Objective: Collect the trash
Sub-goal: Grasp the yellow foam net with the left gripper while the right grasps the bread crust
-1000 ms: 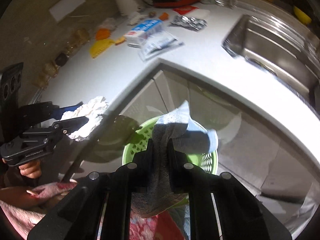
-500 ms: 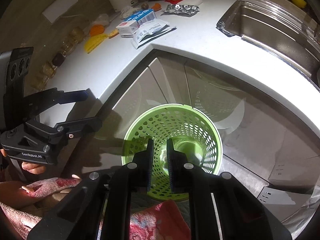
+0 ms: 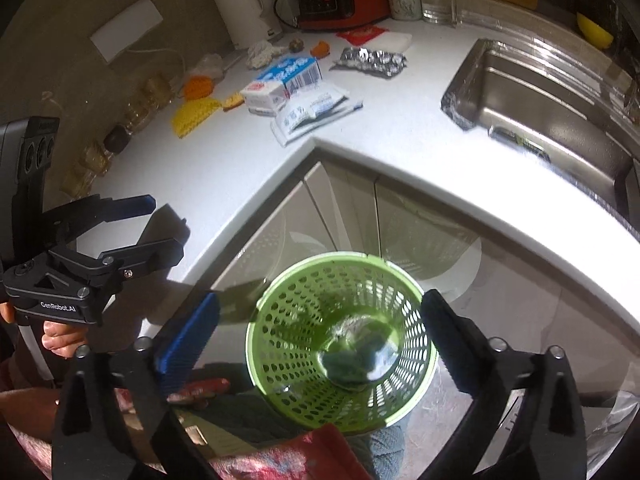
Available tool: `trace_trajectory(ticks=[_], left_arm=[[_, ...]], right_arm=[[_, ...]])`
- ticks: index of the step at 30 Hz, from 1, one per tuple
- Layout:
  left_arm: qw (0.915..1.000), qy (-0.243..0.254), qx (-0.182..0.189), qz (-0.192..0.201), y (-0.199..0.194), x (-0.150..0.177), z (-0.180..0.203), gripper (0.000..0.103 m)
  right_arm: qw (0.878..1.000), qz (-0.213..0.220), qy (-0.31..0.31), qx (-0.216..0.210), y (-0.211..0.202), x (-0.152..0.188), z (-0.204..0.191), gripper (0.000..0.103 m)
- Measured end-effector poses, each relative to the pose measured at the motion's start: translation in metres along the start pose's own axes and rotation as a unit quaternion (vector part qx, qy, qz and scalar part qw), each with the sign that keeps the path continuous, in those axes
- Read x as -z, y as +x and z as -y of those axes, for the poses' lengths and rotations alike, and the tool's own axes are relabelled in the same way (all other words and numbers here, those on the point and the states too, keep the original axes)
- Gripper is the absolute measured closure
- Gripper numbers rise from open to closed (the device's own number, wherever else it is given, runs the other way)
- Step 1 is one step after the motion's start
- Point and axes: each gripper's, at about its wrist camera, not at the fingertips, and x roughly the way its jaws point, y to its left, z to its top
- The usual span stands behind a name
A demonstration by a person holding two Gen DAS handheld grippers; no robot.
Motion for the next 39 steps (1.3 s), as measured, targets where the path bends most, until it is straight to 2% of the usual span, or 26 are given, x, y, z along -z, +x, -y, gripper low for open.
trace_trajectory(ticks=[3,9,15,18,26,31,34,36,39], left_arm=[[0.9995,-0.015,-0.016,0.022,-0.008,-0.011,-0.021,0.007],[0.9937,-0.069,-0.069,0.055,-0.019,-0.036,-0.086,0.007],[0.9847,-0.106,-0.124,0.061,-0.012,-0.047,-0.146,0.007],[0.9805,-0.121,-0.142,0.061,-0.003,-0.053,-0.174,0.007],[0.9744,-0.164,-0.144,0.052,0.044,-0.077,-0.234,0.007],[0.9761,-0.154,-0.148,0.038,0.075,-0.098,-0.246,0.007],[0.9767,-0.150,-0.151,0.028,0.087,-0.104,-0.248,0.012],[0.9759,-0.143,-0.163,0.030,0.088,-0.106,-0.246,0.021],[0.9747,-0.138,-0.173,0.033,0.085,-0.106,-0.246,0.039]], right_arm=[[1.000,0.008,-0.014,0.001,0.003,-0.021,-0.005,0.002],[0.998,0.033,-0.051,-0.002,0.017,-0.075,-0.019,0.002],[0.997,0.039,-0.067,0.002,0.054,-0.130,-0.028,0.002],[0.998,0.034,-0.060,0.009,0.074,-0.144,-0.030,0.002],[0.998,0.020,-0.058,-0.006,0.106,-0.172,-0.043,0.002],[0.997,0.017,-0.068,-0.015,0.121,-0.192,-0.058,0.002],[0.996,0.015,-0.081,-0.021,0.129,-0.203,-0.068,0.002],[0.995,0.014,-0.090,-0.030,0.136,-0.211,-0.075,0.002],[0.993,0.010,-0.105,-0.044,0.146,-0.221,-0.087,0.002]])
